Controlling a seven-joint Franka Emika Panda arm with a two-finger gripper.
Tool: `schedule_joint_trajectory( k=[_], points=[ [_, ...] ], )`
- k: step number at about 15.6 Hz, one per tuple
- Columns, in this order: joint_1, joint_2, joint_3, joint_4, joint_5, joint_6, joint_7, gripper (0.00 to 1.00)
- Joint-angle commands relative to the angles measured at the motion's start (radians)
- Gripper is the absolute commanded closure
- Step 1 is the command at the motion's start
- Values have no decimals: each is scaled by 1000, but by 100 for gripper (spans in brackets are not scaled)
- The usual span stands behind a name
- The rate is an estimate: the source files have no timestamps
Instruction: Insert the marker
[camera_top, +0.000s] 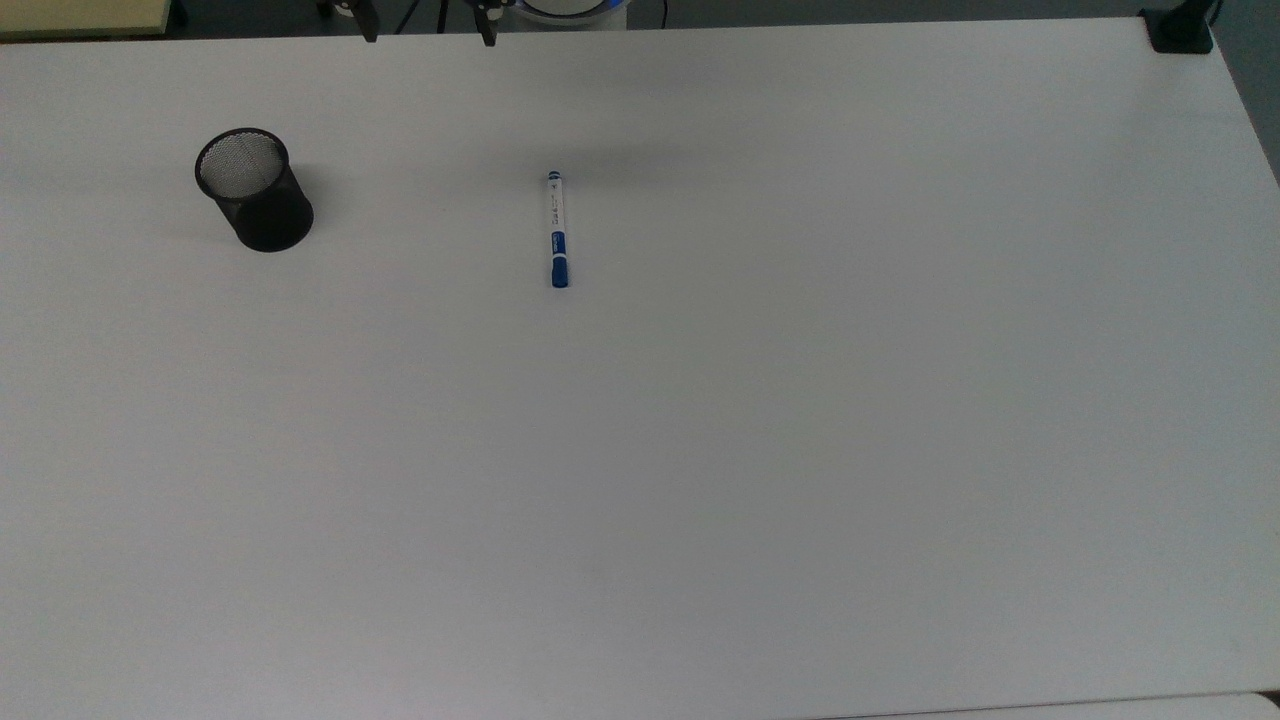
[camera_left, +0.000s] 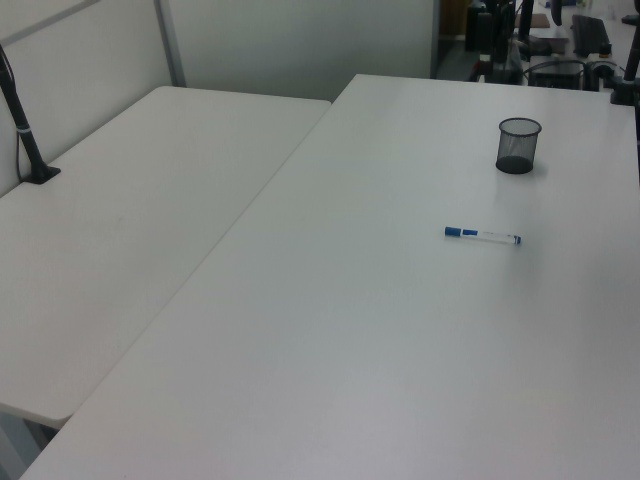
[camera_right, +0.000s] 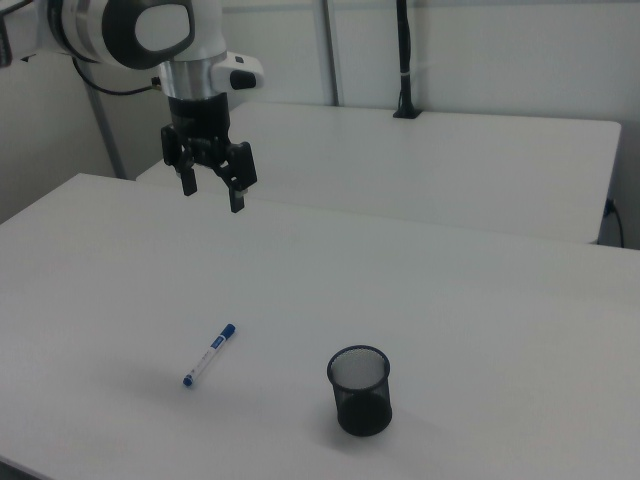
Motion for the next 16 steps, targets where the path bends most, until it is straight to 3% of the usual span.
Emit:
schedule_joint_trajectory(
  k=[1,16],
  points=[
    [11,-16,-13,1,-13,-22,-18,0],
    [16,0,-3,-7,-13,-19,-36,0]
  ],
)
